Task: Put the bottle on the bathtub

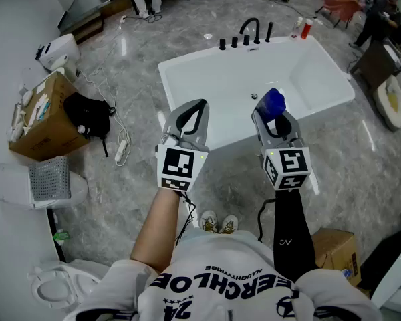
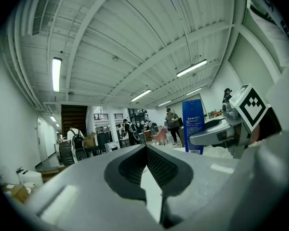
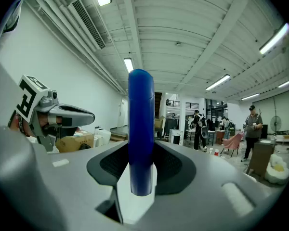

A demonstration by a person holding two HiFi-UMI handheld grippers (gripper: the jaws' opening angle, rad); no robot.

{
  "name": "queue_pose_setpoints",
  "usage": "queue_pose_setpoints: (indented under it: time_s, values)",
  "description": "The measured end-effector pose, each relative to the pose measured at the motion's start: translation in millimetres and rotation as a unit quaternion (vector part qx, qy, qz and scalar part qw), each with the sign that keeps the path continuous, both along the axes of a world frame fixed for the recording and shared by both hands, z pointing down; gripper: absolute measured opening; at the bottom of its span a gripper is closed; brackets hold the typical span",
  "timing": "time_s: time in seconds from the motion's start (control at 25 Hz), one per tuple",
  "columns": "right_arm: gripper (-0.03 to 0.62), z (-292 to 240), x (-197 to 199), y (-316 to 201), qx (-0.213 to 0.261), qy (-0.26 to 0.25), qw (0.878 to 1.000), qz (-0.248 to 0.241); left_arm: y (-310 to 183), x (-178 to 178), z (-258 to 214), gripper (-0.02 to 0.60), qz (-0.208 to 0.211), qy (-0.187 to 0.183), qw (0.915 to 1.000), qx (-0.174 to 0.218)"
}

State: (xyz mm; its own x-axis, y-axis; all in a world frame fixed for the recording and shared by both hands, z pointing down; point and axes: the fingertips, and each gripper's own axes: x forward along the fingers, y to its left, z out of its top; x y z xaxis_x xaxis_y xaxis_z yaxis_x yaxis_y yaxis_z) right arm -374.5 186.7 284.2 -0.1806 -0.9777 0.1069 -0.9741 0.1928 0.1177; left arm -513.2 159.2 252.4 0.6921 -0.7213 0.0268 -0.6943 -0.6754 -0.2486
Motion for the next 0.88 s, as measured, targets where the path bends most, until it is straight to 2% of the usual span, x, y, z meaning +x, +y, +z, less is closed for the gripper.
queue_pose_setpoints:
  time_s: [0.64,0.88]
  values:
    - [0.186,0,-8,0,0.01,-0.013,1.0,0.019,-3,-12,2,0.0,0.013,0.006,0.9999,0.002]
    - [0.184,3,13,0,0.019,-0.001,0.999,0.037,-12,8,2,0.0,0.03,0.007,0.9994,0.016]
